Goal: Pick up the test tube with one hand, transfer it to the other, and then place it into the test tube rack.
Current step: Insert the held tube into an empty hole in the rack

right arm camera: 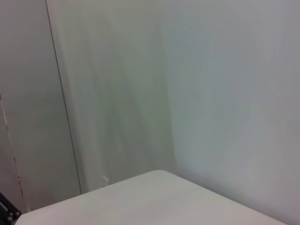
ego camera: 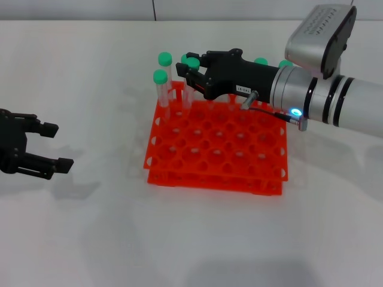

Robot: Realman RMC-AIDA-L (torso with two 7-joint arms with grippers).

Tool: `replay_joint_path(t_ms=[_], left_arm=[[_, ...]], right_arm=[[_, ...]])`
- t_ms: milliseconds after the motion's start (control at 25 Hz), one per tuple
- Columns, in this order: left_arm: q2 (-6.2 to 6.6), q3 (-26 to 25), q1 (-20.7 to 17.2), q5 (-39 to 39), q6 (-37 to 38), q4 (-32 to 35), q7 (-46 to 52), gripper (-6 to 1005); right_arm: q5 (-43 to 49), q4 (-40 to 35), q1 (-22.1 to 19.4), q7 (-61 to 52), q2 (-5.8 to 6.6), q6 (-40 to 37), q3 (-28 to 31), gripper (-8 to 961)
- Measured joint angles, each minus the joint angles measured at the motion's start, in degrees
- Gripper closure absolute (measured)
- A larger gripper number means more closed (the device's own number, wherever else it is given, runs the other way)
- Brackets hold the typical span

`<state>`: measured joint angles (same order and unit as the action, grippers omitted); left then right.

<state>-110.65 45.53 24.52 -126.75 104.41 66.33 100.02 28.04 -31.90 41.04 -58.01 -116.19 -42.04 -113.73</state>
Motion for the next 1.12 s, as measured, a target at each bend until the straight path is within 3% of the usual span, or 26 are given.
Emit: replay_joint_path(t_ms=[1120], left_arm=[[0.00,0.0,0.3,-0.8,-1.2,-0.6,-0.7,112]], right_arm=[[0.1,0.0,0.6,0.4,0.00,-0.3,0.4,695]])
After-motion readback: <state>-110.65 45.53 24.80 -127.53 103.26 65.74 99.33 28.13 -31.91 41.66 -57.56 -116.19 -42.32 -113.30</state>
